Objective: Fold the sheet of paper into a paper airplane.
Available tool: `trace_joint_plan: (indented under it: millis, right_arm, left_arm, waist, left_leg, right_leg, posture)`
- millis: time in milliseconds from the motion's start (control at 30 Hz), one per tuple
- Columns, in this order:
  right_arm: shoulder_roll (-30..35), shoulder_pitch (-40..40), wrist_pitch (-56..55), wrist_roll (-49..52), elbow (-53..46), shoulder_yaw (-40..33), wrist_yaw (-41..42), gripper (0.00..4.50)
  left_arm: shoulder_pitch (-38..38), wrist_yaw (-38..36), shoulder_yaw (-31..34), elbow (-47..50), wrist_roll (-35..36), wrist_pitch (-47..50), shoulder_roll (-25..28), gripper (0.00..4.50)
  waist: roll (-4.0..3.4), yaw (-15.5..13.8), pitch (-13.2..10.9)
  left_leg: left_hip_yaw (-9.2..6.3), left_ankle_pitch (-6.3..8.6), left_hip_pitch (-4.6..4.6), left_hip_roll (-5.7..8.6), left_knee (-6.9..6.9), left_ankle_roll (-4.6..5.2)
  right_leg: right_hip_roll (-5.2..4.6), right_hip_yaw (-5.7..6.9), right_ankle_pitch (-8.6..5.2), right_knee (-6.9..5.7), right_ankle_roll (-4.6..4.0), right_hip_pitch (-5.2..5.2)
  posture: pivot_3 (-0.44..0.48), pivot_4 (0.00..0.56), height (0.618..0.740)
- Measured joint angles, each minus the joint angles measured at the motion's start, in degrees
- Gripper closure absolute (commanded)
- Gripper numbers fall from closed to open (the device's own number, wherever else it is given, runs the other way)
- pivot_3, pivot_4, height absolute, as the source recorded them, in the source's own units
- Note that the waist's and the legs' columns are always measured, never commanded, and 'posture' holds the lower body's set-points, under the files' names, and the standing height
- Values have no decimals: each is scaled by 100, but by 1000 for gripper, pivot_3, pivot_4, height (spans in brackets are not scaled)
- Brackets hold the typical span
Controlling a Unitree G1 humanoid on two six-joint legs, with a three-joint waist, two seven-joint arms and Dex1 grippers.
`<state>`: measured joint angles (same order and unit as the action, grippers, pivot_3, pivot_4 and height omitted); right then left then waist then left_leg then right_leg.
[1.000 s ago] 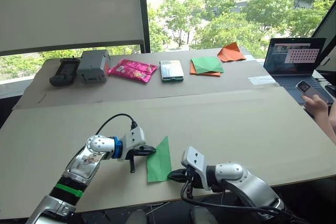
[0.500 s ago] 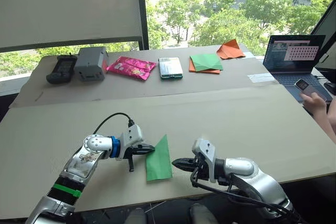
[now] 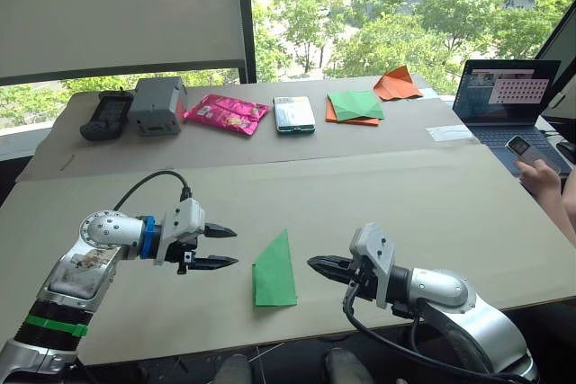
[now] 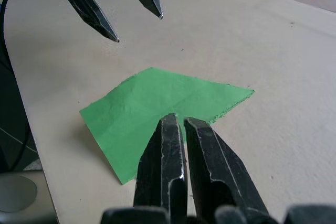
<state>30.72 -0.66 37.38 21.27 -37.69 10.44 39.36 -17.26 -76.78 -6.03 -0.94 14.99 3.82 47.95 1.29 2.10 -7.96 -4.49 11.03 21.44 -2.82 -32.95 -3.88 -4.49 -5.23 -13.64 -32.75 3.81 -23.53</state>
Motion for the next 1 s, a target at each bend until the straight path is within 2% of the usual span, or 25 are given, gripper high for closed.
trace_joint_plan:
  millis: [33, 167, 233, 300, 433, 500, 633, 900, 1000]
  right_arm:
    - [-9, 14, -44, -6, 10, 1, -15, 2835]
    - [-76, 87, -71, -35, 65, 24, -107, 1563]
    - [-38, 143, -70, -41, 81, 27, -115, 808]
    - [-27, 152, -70, -41, 88, 20, -118, 159]
    - [9, 191, -70, -82, 101, 34, -149, 159]
    - [16, 215, -70, -91, 107, 38, -188, 159]
    - [21, 219, -70, -107, 108, 40, -253, 106]
    - [12, 223, -70, -201, 106, 40, -366, 106]
    - [9, 223, -70, -203, 107, 40, -387, 106]
  left_arm:
    - [-93, -96, -75, -177, -125, -307, -26, 610]
    - [-755, -429, -437, -857, -414, -1565, -436, 610]
    - [-1061, -647, -656, -1313, -606, -2370, -625, 610]
    - [-1279, -818, -794, -1673, -675, -2883, -813, 610]
    - [-2052, -1229, -1199, -2744, -905, -4017, -1194, 610]
    - [-2319, -1370, -1314, -3253, -1016, -4456, -1293, 610]
    - [-2622, -1490, -1445, -3874, -1039, -4968, -1640, 1762]
    - [-2741, -1536, -1568, -4197, -1081, -5412, -1744, 4413]
    - [-2740, -1490, -1601, -4194, -1206, -5415, -1650, 4413]
  waist:
    - [-1, -1, 0]
    - [-3, -88, 6]
    - [-7, -128, 11]
    - [-12, -137, 14]
    - [-9, -143, 15]
    - [-9, -138, 15]
    - [-9, -128, 14]
    - [-9, -128, 15]
    - [-9, -127, 15]
  left_leg:
    - [0, 0, 11, 0, -1, 0]
    - [5, -5, 57, 0, -7, 8]
    - [6, -35, 61, 3, -26, 56]
    - [6, -38, 59, 1, -30, 61]
    - [1, -46, 69, 0, -30, 74]
    - [3, -47, 65, 1, -35, 75]
    - [2, -47, 58, 0, -48, 75]
    - [0, -51, 57, 0, -48, 82]
    - [0, -54, 58, 0, -48, 86]
  right_leg:
    - [0, 0, 0, 1, 0, -10]
    - [6, -6, 3, -11, -2, -34]
    - [12, -15, 8, -39, 3, -37]
    - [18, -17, 15, -47, 6, -35]
    - [27, -21, 18, -49, 11, -29]
    - [27, -23, 18, -48, 11, 7]
    - [26, -23, 18, -48, 13, 31]
    - [29, -23, 21, -51, 18, 44]
    - [29, -24, 21, -54, 18, 45]
  posture:
    - [0, 150, 732]
    - [0, 150, 732]
    - [0, 150, 732]
    - [0, 150, 732]
    - [0, 150, 732]
    - [0, 150, 732]
    - [0, 150, 732]
    - [0, 150, 732]
    - [0, 150, 732]
